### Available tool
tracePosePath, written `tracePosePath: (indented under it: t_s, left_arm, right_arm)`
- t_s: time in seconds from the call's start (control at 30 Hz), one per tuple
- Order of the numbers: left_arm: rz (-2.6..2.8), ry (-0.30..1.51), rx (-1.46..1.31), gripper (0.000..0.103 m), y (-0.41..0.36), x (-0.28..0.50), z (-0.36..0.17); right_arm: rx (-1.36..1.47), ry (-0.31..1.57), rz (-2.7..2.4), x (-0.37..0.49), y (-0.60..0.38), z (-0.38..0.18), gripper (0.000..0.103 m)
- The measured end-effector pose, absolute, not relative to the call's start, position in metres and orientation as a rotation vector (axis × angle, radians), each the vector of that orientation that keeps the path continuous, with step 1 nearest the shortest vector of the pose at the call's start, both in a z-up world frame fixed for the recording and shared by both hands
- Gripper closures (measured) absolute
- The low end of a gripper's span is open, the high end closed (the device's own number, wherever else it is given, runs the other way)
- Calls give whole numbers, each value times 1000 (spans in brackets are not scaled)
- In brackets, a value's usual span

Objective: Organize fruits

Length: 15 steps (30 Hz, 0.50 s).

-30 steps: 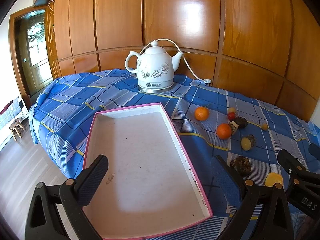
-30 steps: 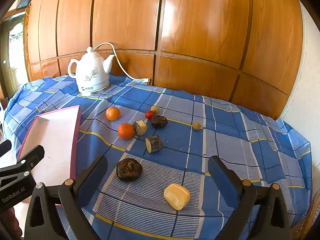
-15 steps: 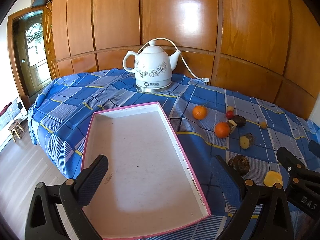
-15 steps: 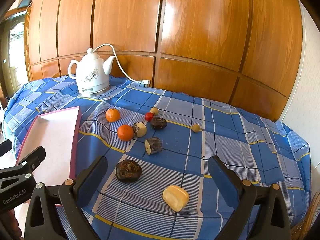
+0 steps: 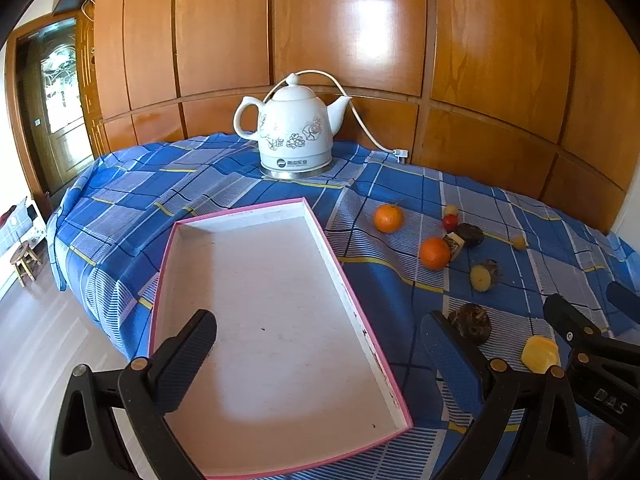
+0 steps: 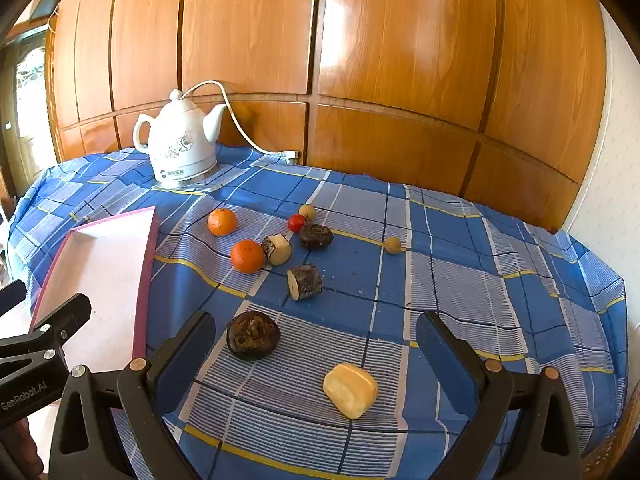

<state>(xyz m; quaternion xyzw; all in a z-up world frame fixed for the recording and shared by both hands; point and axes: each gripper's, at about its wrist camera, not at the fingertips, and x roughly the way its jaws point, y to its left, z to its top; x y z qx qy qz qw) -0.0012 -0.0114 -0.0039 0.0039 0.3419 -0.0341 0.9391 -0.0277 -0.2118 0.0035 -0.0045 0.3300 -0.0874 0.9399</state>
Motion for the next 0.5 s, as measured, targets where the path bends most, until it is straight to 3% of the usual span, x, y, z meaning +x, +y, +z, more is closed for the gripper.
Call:
tracePosePath:
  t_s: [0.5]
  left_arm:
    - [-254, 766, 15, 0, -34, 3, -11]
  right_arm:
    - [62, 697, -175, -20, -263, 8, 1]
